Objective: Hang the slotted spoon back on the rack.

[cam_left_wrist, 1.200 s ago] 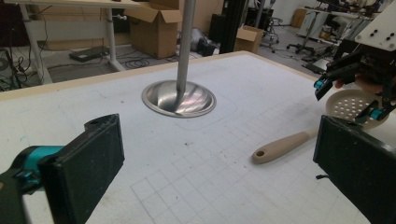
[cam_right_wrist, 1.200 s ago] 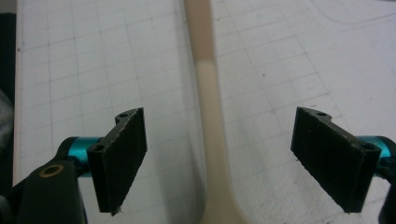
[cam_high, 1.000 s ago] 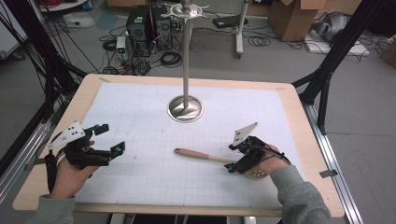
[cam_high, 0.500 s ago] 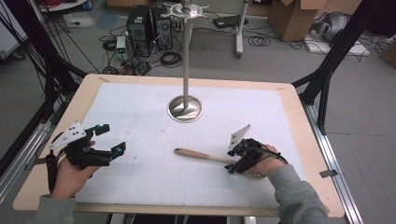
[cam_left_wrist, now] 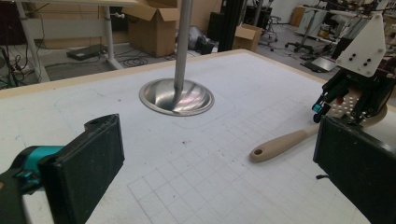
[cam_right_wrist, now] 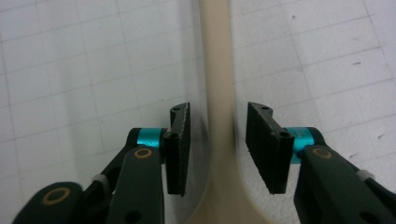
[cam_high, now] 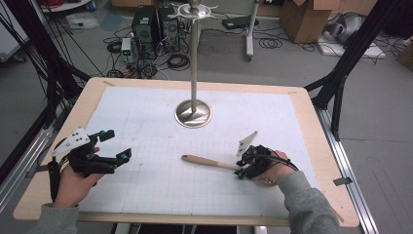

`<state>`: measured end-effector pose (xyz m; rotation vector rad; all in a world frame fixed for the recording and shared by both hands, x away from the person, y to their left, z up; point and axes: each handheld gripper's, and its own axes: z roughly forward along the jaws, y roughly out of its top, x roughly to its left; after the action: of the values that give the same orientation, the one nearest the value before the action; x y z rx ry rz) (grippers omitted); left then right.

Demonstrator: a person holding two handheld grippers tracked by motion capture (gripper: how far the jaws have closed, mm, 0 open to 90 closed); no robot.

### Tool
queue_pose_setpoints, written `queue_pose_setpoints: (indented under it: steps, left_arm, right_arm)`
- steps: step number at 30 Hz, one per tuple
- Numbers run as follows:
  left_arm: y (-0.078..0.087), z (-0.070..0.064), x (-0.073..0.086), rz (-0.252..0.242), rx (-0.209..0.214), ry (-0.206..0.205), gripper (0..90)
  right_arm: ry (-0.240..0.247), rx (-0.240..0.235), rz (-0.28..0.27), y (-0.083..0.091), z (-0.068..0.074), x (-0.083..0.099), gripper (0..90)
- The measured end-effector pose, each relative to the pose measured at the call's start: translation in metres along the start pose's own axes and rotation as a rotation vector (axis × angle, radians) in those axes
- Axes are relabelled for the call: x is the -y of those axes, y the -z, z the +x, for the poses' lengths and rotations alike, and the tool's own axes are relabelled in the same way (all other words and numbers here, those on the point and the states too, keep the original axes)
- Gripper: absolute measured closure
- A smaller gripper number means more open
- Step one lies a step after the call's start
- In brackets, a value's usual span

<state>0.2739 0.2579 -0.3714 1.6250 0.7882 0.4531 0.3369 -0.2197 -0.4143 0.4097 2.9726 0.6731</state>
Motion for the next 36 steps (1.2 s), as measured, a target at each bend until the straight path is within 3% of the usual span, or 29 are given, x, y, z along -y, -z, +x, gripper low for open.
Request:
queue_pose_setpoints:
  steps: [8,16,22,26,33,36]
  left_arm:
    - [0.000,0.000,0.000,0.000,0.000,0.002,2.2]
    - [0.001,0.001,0.000,-0.003,0.001,0.000,2.2]
    - [0.002,0.002,0.000,-0.008,-0.001,0.005,2.2]
    - [0.003,0.002,-0.001,-0.008,0.001,0.003,2.2]
    - [0.003,0.002,-0.001,-0.008,-0.004,0.002,2.2]
    - [0.003,0.002,-0.001,-0.010,-0.004,0.003,2.2]
  right_arm:
    - [0.012,-0.001,-0.007,0.000,0.000,0.000,74.8]
    - [0.026,0.011,0.001,0.000,0.001,-0.001,77.6]
    - [-0.014,0.008,0.003,0.001,0.000,-0.001,77.9]
    - [-0.033,0.012,-0.029,0.005,-0.002,0.003,78.0]
    - [-0.090,0.016,-0.150,0.022,-0.005,0.007,78.0]
    - [-0.096,0.022,-0.169,0.025,-0.005,0.008,78.0]
